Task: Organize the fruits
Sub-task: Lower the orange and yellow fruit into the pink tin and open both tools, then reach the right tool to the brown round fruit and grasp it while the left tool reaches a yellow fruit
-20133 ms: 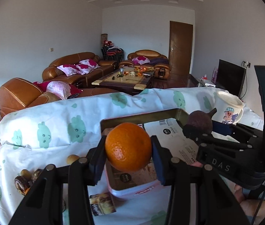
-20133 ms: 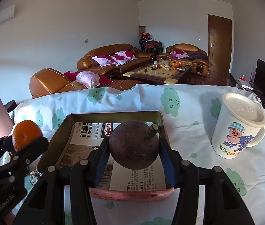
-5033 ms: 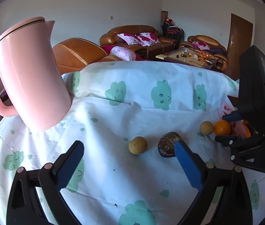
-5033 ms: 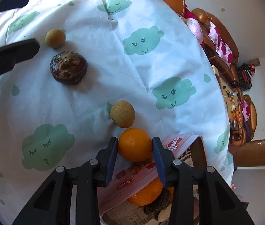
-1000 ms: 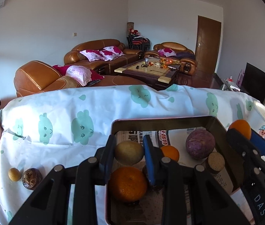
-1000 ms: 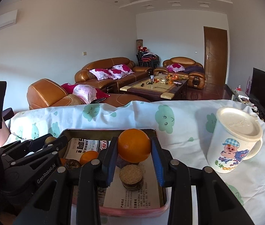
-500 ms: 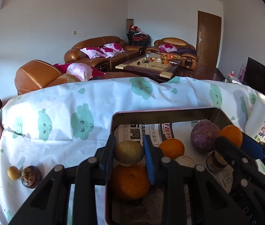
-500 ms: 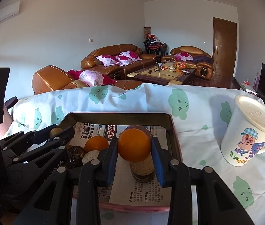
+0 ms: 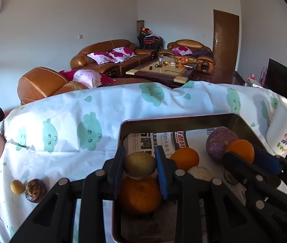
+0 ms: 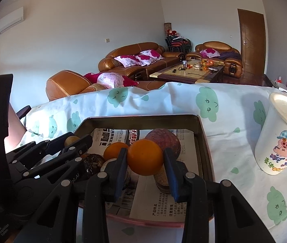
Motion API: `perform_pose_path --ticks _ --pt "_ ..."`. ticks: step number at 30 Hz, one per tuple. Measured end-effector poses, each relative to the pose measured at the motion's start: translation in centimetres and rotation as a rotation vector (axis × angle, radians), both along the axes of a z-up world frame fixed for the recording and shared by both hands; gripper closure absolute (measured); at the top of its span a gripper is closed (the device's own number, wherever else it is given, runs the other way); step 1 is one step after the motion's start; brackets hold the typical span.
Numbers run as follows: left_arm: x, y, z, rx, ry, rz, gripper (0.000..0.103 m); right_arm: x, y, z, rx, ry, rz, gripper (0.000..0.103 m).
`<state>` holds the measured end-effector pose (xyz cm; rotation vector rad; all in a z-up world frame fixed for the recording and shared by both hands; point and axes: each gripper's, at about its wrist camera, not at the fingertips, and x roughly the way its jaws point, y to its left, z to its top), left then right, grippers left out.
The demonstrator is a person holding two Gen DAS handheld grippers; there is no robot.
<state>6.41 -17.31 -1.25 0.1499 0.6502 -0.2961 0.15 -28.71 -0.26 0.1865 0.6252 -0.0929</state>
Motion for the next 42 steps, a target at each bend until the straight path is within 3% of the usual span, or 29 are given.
perform_pose_path --ticks 4,6,7,8,10,13,18,24,32,42 --pt "-0.6 0.5 0.2 -0.022 -0.010 -0.007 0.063 -0.7 -0.2 0.4 -0.003 -0.038 -0.034 0.053" --pt "-0.9 0.6 0.3 -0.029 -0.018 -0.014 0.052 -1.1 -0.6 0.8 0.001 -0.067 -0.058 0.050" --pt "-1.3 0.6 0.4 -0.016 -0.036 0.008 0.024 -1.4 -0.9 1.0 0.006 -0.083 -0.075 0.046" --pt "-1.7 0.8 0.6 -0.009 -0.065 0.034 0.000 -1.6 -1.2 1.3 0.014 -0.101 -0.089 0.035" --pt "-2.7 1.3 1.3 -0.034 -0.129 0.044 0.000 -2.4 -1.6 1.8 0.011 -0.151 -0.132 0.023" --pt "-3.3 1.6 1.6 -0.020 -0.156 0.046 0.000 -3.4 -1.5 2.7 -0.038 -0.217 -0.171 0.023" --pt "-3.9 2.5 1.7 -0.021 -0.148 0.080 0.000 -3.8 -0.6 3.1 -0.146 -0.246 -0.211 0.023" --pt "-5.2 3.4 1.8 -0.016 -0.180 0.120 0.000 -4.7 -0.3 2.8 -0.143 -0.288 -0.191 0.023" --pt "-7.4 3.5 2.1 -0.003 -0.242 0.089 0.000 -5.4 1.3 3.0 -0.220 -0.304 -0.192 0.023" --pt "-7.9 4.2 1.5 -0.015 -0.163 0.038 0.000 -6.8 1.3 2.8 -0.171 -0.286 -0.218 0.022"
